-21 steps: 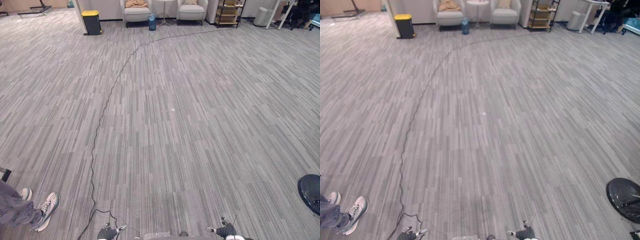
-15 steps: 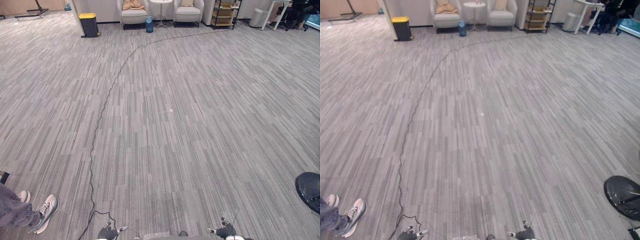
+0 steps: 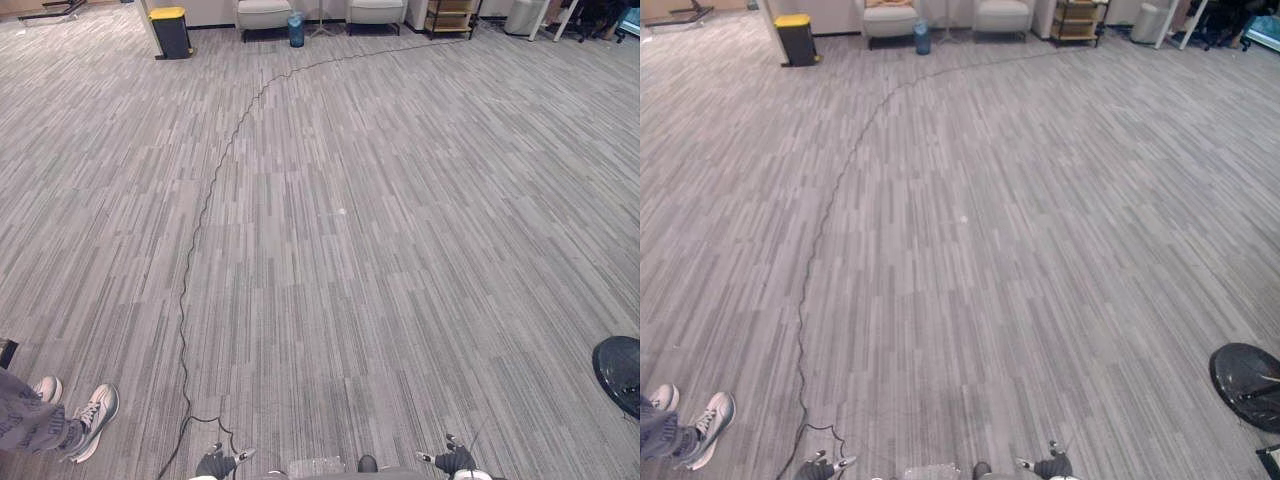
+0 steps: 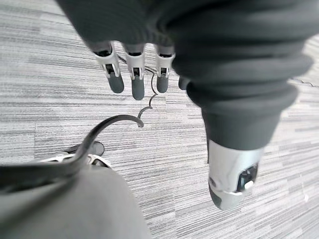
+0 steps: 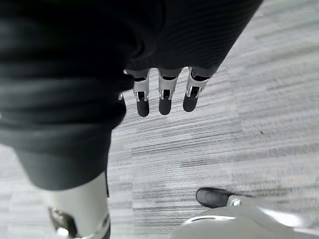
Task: Pick up cushions and gather them together orderly.
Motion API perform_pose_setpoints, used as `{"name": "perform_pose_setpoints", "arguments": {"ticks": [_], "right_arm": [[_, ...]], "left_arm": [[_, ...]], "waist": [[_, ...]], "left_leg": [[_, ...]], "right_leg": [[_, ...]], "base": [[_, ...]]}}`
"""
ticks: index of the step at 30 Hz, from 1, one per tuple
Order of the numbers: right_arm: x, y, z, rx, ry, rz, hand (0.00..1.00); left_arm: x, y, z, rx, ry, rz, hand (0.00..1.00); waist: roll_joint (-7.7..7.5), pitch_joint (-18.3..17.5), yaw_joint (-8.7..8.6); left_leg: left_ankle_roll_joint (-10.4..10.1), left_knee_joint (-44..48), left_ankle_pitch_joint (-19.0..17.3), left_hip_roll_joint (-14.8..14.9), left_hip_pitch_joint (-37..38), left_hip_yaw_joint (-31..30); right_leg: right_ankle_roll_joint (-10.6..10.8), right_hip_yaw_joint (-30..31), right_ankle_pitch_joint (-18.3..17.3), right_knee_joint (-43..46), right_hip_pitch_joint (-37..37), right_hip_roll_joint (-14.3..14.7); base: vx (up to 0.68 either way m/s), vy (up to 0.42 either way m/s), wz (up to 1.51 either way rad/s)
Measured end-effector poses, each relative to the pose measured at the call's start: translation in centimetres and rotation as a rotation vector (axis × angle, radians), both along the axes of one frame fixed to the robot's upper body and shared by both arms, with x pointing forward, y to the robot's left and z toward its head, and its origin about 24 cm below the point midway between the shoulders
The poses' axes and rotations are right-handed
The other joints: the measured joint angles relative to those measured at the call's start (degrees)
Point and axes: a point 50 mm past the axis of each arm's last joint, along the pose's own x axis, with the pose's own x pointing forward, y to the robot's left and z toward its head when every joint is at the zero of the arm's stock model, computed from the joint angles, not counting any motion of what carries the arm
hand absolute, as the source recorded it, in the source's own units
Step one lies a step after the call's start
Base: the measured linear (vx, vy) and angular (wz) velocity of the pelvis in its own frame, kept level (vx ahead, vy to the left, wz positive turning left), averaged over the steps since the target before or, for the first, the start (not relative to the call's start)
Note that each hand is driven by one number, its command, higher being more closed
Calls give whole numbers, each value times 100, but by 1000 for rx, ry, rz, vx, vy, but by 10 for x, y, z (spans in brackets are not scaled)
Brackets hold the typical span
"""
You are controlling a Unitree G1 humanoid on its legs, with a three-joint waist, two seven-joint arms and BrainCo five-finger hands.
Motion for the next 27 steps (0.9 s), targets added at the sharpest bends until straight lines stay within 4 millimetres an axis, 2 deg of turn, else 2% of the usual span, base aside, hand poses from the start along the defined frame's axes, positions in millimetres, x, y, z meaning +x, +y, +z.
{"name": "perform_pose_setpoints", "arguments": {"ticks": [17,23,26,27], "right_arm": [[-17,1,-5,97,-2,-264,0],[-19,0,-5,99,0,-274,0],[-18,1,-5,101,-2,-278,0],[-18,0,-5,102,-7,-282,0]], "left_arm": [[-6,0,-2,-26,9,71,0],[-9,1,-2,-35,12,114,0],[-8,3,-2,-36,1,138,0],[-8,4,-1,-37,-3,143,0]], "waist": [[2,-54,3],[-17,-63,3],[-57,-38,0],[-41,-10,4]], "left_leg": [[27,-94,15,-93,-123,-248],[65,-86,43,-103,-124,-287],[51,486,-216,40,-429,-288],[27,998,-454,184,-669,-282]], "right_leg": [[45,-268,-47,-1,-59,-64],[40,-292,-43,-2,-36,-80],[14,-290,-163,136,-136,-82],[-34,-286,-296,301,-224,-64]], "base": [[18,-5,7],[-34,-11,3],[-47,-33,1],[0,0,0]]}}
